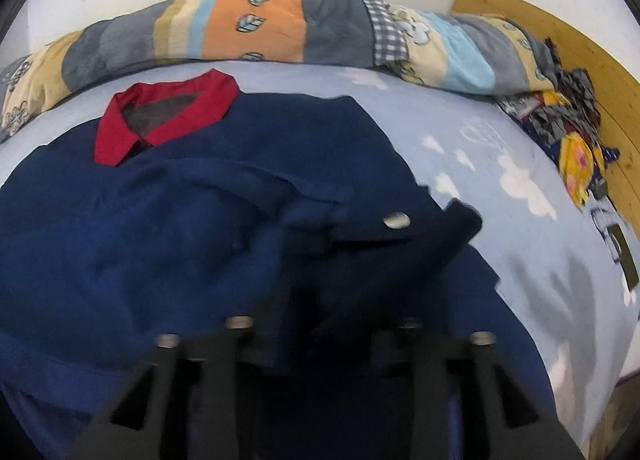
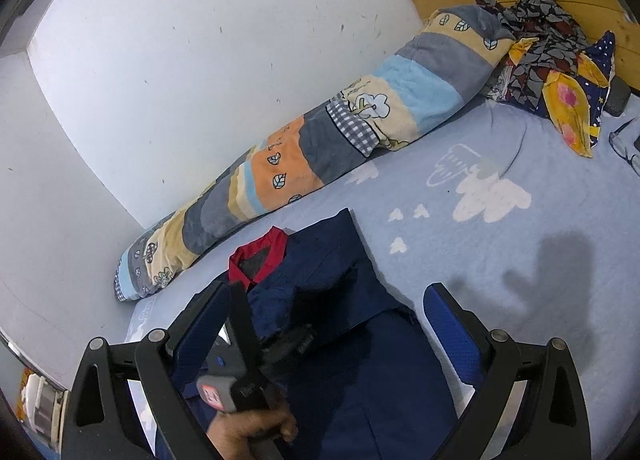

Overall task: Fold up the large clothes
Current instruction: 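Lift the sleeve with the left gripper and carry it over the shirt body, then lay the sleeve onto the shirt front and open the left gripper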

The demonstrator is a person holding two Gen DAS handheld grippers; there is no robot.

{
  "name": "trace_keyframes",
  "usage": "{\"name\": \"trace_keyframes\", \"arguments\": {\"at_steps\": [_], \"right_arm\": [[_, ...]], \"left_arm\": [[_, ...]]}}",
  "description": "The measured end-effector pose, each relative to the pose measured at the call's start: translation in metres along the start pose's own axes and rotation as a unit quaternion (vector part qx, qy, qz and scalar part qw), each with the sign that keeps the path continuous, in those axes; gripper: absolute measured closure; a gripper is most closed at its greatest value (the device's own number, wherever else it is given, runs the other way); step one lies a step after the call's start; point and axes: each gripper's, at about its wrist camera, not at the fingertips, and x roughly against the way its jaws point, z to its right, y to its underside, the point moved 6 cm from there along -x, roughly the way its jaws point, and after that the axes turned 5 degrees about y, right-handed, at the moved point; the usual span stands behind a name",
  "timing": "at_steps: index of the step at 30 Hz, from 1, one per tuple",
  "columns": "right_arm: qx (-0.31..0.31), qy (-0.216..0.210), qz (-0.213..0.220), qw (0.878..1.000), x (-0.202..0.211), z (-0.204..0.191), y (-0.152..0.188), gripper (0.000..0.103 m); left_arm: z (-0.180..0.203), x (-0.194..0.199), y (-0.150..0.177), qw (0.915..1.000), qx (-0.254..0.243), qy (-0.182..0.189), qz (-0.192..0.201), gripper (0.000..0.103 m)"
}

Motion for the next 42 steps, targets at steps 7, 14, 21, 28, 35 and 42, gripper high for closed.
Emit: {"name": "trace_keyframes", "arguments": {"at_steps": [7,14,21,28,35,42], "right_arm": [[-0.005,0.011,-0.010,1.000,-0.008,0.001,0.004,0.005],[-0.016,0.037,-0.028,0.999,-0.020,0.009,0.009,0.005],[-0.007,0.044,-0.070,0.997,-0.048,0.000,0.025,0.005],[-0.006,0.039,-0.086,0.996,-0.058,-0.012,0.036,0.005],[-0.013,0.038,-0.093,0.995,-0.061,-0.014,0.039,0.005],[-0.008,0.039,-0.098,0.994,-0.064,-0.016,0.041,0.005]], "left_arm": [[0.016,0.034,0.016,0.9966,-0.063,0.052,-0.014,0.024],[-0.071,0.107,0.005,0.9987,-0.041,0.018,0.024,0.024],[-0.236,0.128,0.010,0.9866,0.109,-0.120,0.016,0.024],[-0.264,0.122,0.035,0.9760,0.134,-0.170,-0.019,0.023],[-0.175,0.125,-0.017,0.9889,0.055,-0.130,0.048,0.024],[-0.075,0.041,-0.035,0.9960,-0.013,-0.088,-0.010,0.024]]}}
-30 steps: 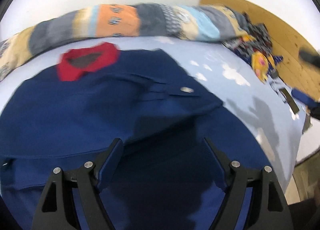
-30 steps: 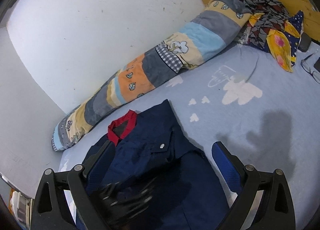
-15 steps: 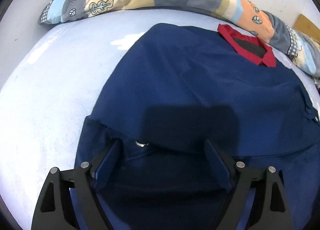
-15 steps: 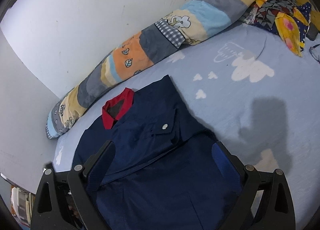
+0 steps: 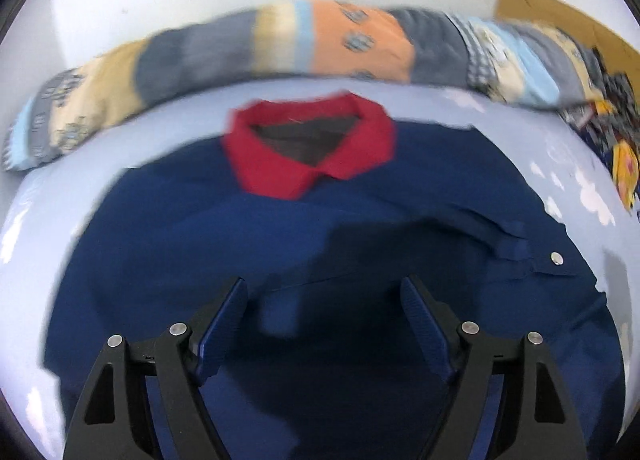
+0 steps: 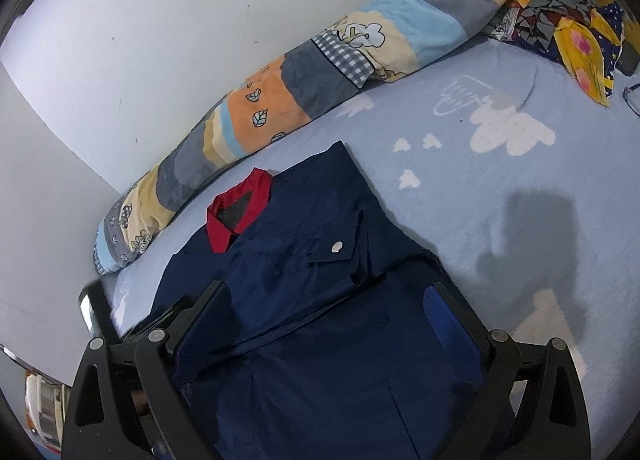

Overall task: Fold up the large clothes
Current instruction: 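Lay the sleeve onto the shirt front and open the left gripper, then move both grippers over the shirt toward its hem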

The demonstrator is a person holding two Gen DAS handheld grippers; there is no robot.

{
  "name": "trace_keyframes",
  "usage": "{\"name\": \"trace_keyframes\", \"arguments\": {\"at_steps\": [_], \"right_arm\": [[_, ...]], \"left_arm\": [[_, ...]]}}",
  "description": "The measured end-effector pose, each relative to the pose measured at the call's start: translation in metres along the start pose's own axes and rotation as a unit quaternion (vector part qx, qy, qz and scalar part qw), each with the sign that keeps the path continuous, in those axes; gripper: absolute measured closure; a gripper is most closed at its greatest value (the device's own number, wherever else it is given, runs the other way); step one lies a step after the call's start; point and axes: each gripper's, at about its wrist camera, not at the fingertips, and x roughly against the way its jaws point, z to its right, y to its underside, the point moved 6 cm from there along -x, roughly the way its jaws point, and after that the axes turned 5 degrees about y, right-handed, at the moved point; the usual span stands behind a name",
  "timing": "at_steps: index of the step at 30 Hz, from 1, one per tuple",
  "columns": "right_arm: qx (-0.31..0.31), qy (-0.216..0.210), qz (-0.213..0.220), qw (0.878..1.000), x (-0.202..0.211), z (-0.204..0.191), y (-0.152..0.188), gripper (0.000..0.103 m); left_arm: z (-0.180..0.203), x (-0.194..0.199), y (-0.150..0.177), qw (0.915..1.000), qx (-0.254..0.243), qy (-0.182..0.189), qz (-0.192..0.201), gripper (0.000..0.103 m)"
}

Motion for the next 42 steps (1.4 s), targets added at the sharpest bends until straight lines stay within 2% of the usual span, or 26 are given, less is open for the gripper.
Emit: {"name": "trace_keyframes", "arguments": {"at_steps": [2,3,4,6,10,12,14,16,20,22,24,26,30,34,38,42], "right_arm": [[-0.001,0.003,-0.002,1.000,-0.001,0.001,0.000,0.005],[-0.001,0.004,-0.002,1.000,-0.001,0.002,0.000,0.005],[-0.001,0.006,-0.004,1.000,-0.002,0.003,0.000,0.005],[-0.001,0.008,-0.004,1.000,-0.002,0.005,0.000,0.005],[-0.006,0.006,-0.003,1.000,0.000,0.009,-0.002,0.005],[-0.007,0.005,0.000,1.000,0.002,0.010,-0.003,0.005],[-0.004,0.006,0.000,1.000,0.002,0.008,-0.002,0.005],[0.001,0.004,-0.004,1.000,0.002,0.004,0.000,0.005],[0.026,0.015,-0.002,1.000,0.001,-0.004,0.005,0.005],[0.044,0.022,-0.004,0.999,-0.002,-0.010,0.011,0.005],[0.067,0.027,-0.014,0.997,-0.007,-0.016,0.020,0.005],[0.100,0.034,-0.032,0.994,-0.015,-0.025,0.036,0.005],[0.165,0.049,-0.078,0.982,-0.027,-0.037,0.087,0.005],[0.202,0.070,-0.110,0.971,-0.031,-0.038,0.135,0.006],[0.231,0.114,-0.112,0.960,-0.027,-0.026,0.159,0.006],[0.224,0.134,-0.127,0.957,-0.019,-0.006,0.185,0.006]], "left_arm": [[0.014,-0.026,0.009,0.9994,-0.007,-0.014,-0.030,0.015],[0.014,-0.033,0.012,0.9989,-0.012,-0.028,-0.036,0.014],[0.017,-0.032,0.012,0.9989,-0.016,-0.036,-0.025,0.014],[0.021,-0.026,0.013,0.9991,-0.015,-0.029,-0.028,0.016],[0.024,0.012,0.034,0.9992,-0.034,-0.021,-0.007,0.016],[0.028,0.025,0.054,0.9987,-0.045,-0.018,-0.019,0.016],[0.024,0.034,0.076,0.9987,-0.035,-0.017,-0.034,0.014],[0.025,0.046,0.097,0.9976,-0.040,-0.031,-0.048,0.014],[0.026,0.081,0.121,0.9974,-0.038,-0.031,-0.052,0.015],[0.028,0.107,0.143,0.9978,-0.036,-0.041,-0.039,0.015],[0.030,0.133,0.150,0.9982,-0.031,-0.040,-0.032,0.015],[0.029,0.155,0.169,0.9980,-0.018,-0.056,-0.021,0.015],[0.020,0.188,0.207,0.9959,0.003,-0.088,-0.019,0.015],[0.000,0.203,0.230,0.9934,0.067,-0.090,-0.022,0.013],[-0.001,0.208,0.244,0.9917,0.067,-0.109,-0.015,0.009],[0.005,0.209,0.252,0.9908,0.053,-0.123,0.013,0.004]]}}
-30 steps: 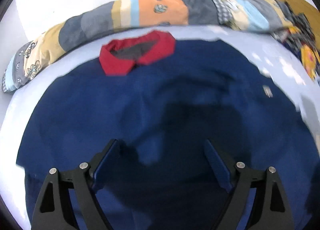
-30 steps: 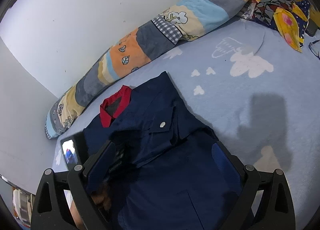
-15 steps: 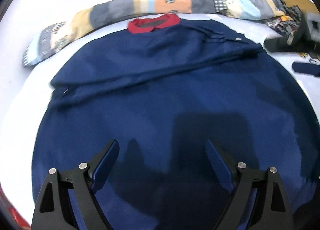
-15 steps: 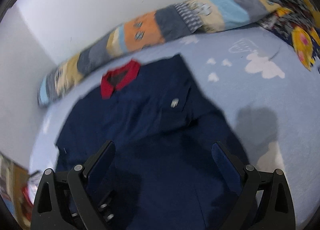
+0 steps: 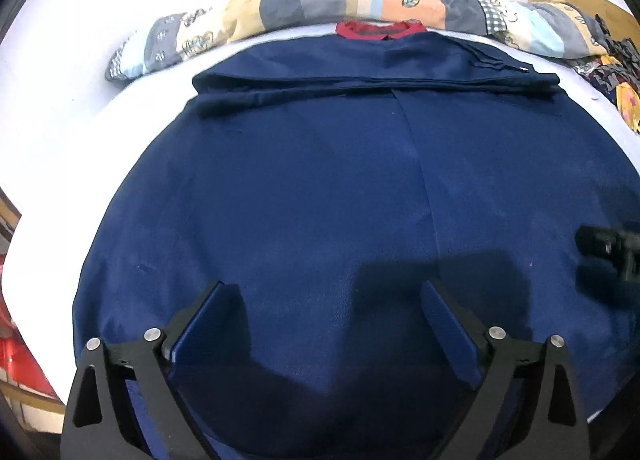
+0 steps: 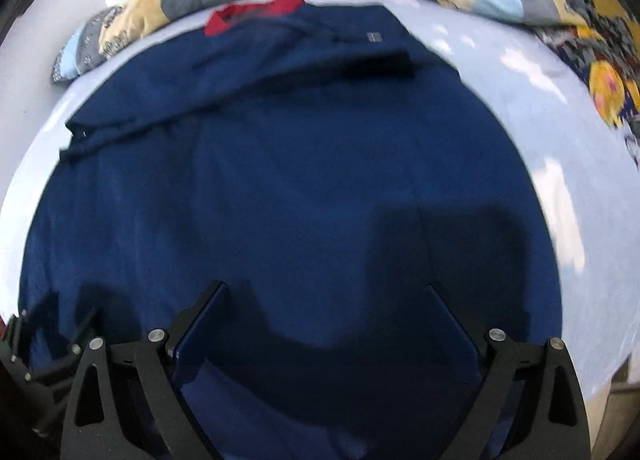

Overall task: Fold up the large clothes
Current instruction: 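Move both grippers over the shirt toward its hem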

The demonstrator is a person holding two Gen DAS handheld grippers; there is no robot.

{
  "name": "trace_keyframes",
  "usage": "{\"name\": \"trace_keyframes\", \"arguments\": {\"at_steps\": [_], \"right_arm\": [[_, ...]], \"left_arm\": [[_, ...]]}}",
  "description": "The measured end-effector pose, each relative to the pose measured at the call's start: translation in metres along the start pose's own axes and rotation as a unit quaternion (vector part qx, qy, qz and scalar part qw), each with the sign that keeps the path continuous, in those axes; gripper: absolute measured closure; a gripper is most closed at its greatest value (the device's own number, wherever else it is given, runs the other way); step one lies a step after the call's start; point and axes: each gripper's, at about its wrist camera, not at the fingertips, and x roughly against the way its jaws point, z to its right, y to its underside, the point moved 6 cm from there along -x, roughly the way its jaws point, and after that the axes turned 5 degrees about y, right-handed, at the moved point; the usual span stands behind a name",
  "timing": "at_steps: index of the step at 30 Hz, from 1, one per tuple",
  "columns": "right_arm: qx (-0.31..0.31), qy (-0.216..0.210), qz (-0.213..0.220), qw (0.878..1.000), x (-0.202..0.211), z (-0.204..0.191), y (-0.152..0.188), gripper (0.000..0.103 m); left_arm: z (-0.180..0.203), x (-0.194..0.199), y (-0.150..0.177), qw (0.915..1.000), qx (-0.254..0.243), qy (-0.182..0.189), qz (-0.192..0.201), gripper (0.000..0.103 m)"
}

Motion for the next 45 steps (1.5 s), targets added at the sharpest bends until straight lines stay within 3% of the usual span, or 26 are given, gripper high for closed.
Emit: {"name": "trace_keyframes", "arguments": {"at_steps": [6,18,23,36,45], "right_arm": [[0.038,0.046,0.015,0.998,0.000,-0.007,0.029,0.001],[0.013,0.039,0.079,0.996,0.000,-0.004,0.041,0.001],[0.013,0.036,0.079,0.996,0.000,-0.005,0.038,0.001],[0.028,0.028,0.130,0.991,0.004,-0.005,0.046,0.001],[0.040,0.026,0.138,0.989,0.005,-0.005,0.046,0.001]], "left_arm": [[-0.001,-0.003,0.014,0.9996,0.008,-0.003,0.027,0.000],[-0.009,-0.005,0.018,0.9989,0.013,-0.004,0.044,0.000],[-0.010,-0.002,0.023,0.9973,0.015,-0.006,0.072,0.000],[-0.012,-0.002,0.026,0.9972,0.000,-0.002,0.074,0.000],[-0.015,0.000,0.030,0.9971,-0.011,0.005,0.075,0.000]]}}
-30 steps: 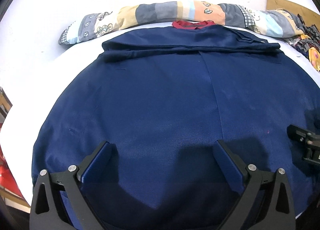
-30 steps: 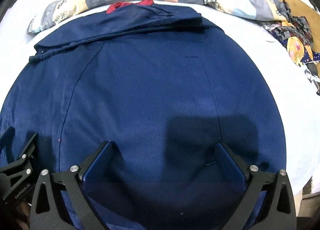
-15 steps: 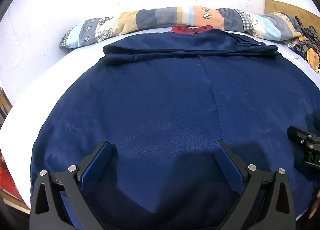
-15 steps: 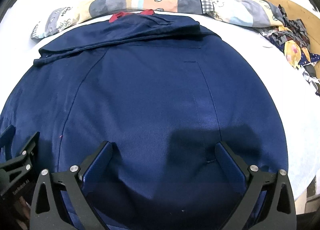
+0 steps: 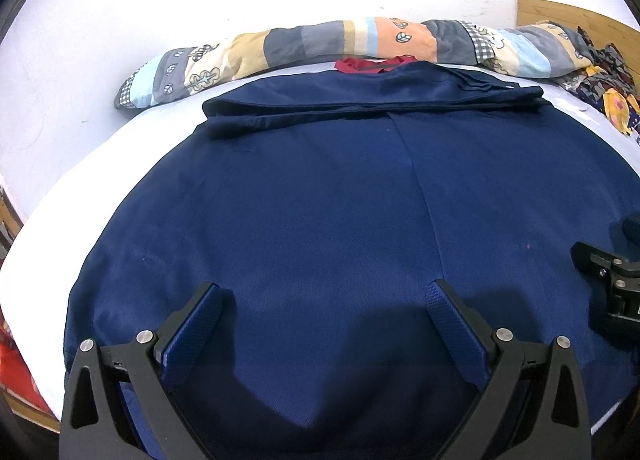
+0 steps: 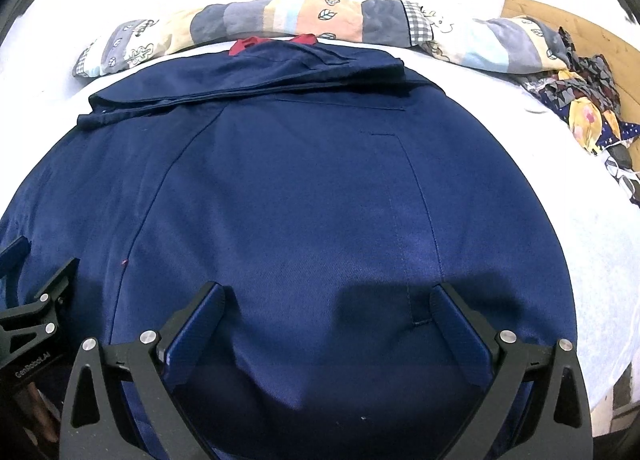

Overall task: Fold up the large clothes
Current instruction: 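Move both grippers over the shirt toward its hem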

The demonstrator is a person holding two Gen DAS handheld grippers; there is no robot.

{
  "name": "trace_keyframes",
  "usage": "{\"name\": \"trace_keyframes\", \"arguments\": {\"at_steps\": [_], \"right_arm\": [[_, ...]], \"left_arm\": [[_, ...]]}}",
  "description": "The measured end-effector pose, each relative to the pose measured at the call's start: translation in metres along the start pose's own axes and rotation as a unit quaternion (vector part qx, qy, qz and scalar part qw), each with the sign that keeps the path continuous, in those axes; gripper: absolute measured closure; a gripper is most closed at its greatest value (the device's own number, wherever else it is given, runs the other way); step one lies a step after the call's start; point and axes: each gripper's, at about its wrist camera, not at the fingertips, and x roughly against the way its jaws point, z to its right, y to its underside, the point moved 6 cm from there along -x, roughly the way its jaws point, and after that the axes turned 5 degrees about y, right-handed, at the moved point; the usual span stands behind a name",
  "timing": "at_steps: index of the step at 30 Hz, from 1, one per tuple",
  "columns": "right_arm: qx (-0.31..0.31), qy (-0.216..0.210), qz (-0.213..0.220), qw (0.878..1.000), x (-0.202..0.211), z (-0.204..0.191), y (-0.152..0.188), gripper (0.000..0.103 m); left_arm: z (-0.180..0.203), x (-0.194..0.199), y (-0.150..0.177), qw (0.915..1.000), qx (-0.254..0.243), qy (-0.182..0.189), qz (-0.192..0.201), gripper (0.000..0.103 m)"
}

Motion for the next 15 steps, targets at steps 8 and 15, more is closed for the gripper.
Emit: {"name": "trace_keyframes", "arguments": {"at_steps": [8,15], "right_arm": [[0.027,-0.013,-0.029,0.999,0.003,0.002,0.002,0.001],[0.024,-0.043,-0.053,0.997,0.018,0.011,0.012,0.000]], "left_arm": [[-0.007,0.013,0.004,0.9979,-0.037,0.037,-0.037,0.000],[-0.025,0.025,0.004,0.9975,-0.026,0.046,-0.045,0.001]]}}
